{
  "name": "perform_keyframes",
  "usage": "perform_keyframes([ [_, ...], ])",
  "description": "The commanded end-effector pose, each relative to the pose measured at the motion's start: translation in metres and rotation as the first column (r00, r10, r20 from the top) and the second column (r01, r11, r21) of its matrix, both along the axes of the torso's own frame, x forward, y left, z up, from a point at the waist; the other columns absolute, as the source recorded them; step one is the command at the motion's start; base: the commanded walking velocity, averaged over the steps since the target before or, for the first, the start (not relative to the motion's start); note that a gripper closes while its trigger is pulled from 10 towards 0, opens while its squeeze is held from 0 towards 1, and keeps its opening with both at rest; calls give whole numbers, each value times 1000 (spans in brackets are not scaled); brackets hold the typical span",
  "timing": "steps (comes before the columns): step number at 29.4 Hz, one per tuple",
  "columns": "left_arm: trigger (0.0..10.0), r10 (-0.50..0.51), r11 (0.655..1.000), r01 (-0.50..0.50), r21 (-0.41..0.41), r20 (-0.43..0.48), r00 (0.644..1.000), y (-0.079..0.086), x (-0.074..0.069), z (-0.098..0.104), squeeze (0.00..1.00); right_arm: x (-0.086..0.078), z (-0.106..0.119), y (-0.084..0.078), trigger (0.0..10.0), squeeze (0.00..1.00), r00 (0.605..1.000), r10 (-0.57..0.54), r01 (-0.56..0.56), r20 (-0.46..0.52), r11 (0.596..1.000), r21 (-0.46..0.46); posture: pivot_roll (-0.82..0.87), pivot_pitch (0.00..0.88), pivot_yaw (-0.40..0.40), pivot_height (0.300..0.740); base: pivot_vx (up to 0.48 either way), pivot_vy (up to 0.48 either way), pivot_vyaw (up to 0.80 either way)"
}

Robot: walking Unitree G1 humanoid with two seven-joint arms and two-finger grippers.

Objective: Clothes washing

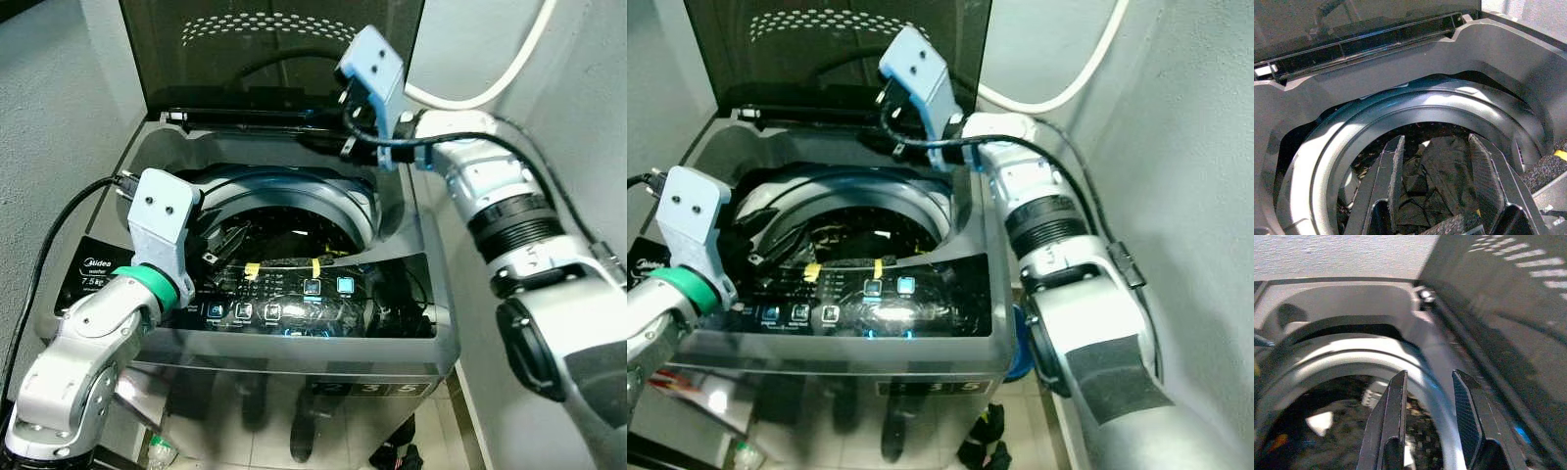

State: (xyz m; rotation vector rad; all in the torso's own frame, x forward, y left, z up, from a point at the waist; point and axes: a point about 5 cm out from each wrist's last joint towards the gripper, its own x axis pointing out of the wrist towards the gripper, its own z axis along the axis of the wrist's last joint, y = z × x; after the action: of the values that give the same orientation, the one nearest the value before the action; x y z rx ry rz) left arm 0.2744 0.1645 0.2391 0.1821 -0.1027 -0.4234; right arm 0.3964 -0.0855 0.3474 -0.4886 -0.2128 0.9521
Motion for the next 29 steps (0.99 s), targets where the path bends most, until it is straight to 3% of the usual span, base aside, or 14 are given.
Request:
perform_keyframes([
  [1, 10000, 33, 999, -33, 6, 3, 999, 4, 1, 1, 0, 1, 8, -2, 10000, 0, 999, -31, 30, 22, 998, 53, 170, 62, 49, 740, 0, 0, 0],
  [4, 10000, 46, 999, -46, -7, 0, 999, 6, 2, 2, 0, 2, 9, -6, 10000, 0, 998, -54, 51, 23, 993, 105, 174, 67, 50, 740, 0, 0, 0],
  [5, 10000, 69, 998, -69, -14, 0, 998, 9, 4, 3, 0, 4, 10, -11, 10000, 0, 995, -102, 96, 21, 976, 194, 175, 68, 52, 740, 0, 0, 0],
  [6, 10000, 69, 998, -69, -14, 0, 998, 9, 4, 3, 0, 4, 10, -11, 10000, 0, 995, -102, 96, 21, 976, 194, 175, 68, 52, 740, 0, 0, 0],
  [8, 10000, 107, 994, -107, 1, 2, 994, 14, 6, 3, 0, 9, 1, -23, 10000, 0, 973, -227, 224, -43, 883, 412, 176, 58, 62, 740, 0, 0, 0],
  [10, 10000, 107, 994, -107, 1, 2, 994, 14, 6, 3, 0, 9, 1, -23, 10000, 0, 973, -227, 224, -43, 883, 412, 176, 58, 62, 740, 0, 0, 0],
  [12, 10000, 191, 981, -191, -20, 22, 981, 21, 12, 1, 0, 6, -36, -25, 10000, 0, 941, -322, 326, -104, 783, 529, 171, 46, 77, 740, 0, 0, 0],
  [13, 10000, 191, 981, -191, -20, 22, 981, 21, 12, 1, 0, 6, -36, -25, 10000, 0, 941, -322, 326, -104, 783, 529, 171, 46, 77, 740, 0, 0, 0],
  [14, 10000, 246, 969, -244, -44, 35, 969, 26, 15, 1, 0, 0, -52, -24, 10000, 0, 925, -362, 359, -111, 743, 565, 169, 43, 77, 740, 0, 0, 0],
  [15, 10000, 246, 969, -244, -44, 35, 969, 26, 15, 1, 0, 0, -52, -24, 10000, 0, 925, -362, 359, -111, 743, 565, 169, 43, 77, 740, 0, 0, 0],
  [16, 10000, 290, 956, -288, -54, 51, 956, 30, 17, 0, 0, -7, -66, -21, 10000, 0, 913, -378, 385, -153, 676, 629, 165, 41, 77, 740, 0, 0, 800],
  [17, 10000, 319, 947, -315, -65, 58, 946, 34, 18, 0, 0, -15, -77, -18, 10000, 0, 905, -388, 399, -173, 634, 662, 166, 40, 75, 740, 0, 0, 800],
  [20, 10000, 331, 943, -327, -65, 68, 941, 34, 17, 0, 0, -25, -89, -16, 10000, 0, 898, -398, 410, -189, 599, 688, 164, 41, 69, 740, 0, 0, 800],
  [29, 10000, 302, 952, -296, -82, 65, 951, 20, 11, -9, 0, -35, -92, -23, 10000, 0, 900, -397, 396, -180, 574, 717, 144, 41, 18, 740, 0, 0, 800],
])
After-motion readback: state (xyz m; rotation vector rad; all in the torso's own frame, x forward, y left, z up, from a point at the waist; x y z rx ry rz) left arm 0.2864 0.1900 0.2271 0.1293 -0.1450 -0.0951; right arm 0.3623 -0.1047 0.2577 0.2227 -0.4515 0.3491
